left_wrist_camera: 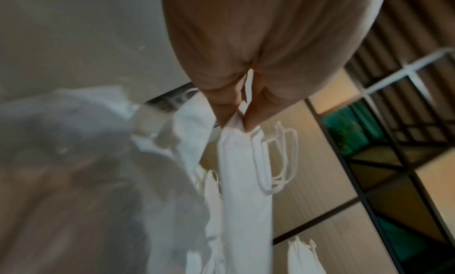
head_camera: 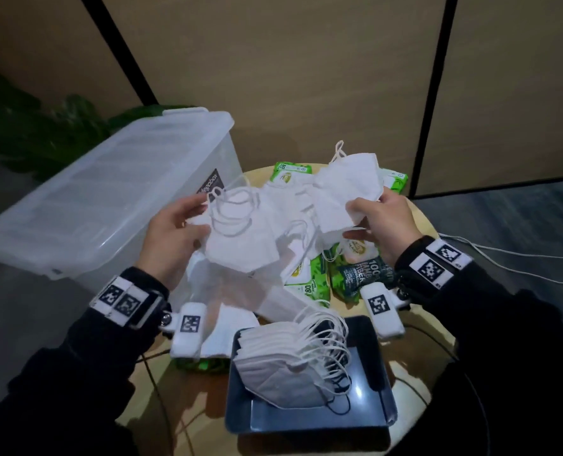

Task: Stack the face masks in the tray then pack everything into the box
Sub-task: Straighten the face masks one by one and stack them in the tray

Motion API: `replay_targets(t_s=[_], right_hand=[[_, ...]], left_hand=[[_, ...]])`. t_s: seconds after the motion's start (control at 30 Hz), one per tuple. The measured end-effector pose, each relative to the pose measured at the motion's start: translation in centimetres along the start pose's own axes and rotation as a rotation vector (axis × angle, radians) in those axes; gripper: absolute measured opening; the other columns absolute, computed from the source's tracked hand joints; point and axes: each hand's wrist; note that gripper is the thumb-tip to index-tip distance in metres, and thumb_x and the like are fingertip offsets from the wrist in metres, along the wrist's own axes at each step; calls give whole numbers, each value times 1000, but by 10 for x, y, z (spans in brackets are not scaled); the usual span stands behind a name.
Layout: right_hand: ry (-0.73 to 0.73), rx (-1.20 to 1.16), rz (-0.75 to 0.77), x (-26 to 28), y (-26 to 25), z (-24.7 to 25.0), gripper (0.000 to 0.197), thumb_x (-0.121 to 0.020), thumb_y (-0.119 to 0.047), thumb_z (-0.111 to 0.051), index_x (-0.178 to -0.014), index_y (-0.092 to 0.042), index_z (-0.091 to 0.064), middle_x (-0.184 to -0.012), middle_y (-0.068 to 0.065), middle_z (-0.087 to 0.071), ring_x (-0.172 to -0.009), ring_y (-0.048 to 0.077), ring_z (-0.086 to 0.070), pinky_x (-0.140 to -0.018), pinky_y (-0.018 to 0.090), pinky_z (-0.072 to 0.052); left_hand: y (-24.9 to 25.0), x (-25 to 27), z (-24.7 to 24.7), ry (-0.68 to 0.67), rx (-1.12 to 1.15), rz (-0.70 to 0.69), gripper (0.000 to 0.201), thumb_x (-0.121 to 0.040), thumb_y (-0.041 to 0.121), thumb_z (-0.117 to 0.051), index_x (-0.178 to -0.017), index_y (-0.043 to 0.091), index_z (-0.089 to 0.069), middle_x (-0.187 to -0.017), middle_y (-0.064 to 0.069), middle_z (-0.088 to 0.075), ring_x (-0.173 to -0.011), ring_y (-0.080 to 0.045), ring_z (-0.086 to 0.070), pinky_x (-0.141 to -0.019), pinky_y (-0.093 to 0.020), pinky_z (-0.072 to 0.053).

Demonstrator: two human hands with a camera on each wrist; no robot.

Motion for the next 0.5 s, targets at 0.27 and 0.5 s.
replay_targets(t_s=[0.27,0.5], right_hand=[[-146,-128,-114,25,5,-34,18,-98,-18,-67,-116,-13,-69,-98,4,-78,-77,21,-74,-54,32,-60],[-136,-11,-117,42,12,-50,19,-93,-14,-70,-113,-12,-71,-95,6,-75,-67,22,-64,-45,27,-47]], left_hand=[[-33,24,2,-75,-872,-342,63,-91,-4,-59,-145,27,-47,-122,-10,-71,-106,-33,-68,-95,-43,-55],[28,23,25,364,-433,-435,33,-88,16,-73,-119,24,-67,-91,5,-70,-75,-11,-69,-79,-25,-59]])
Point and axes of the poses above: each hand's wrist, its own x-axis away from the middle knuckle, its own z-axis out of the back of the hand, y = z × x
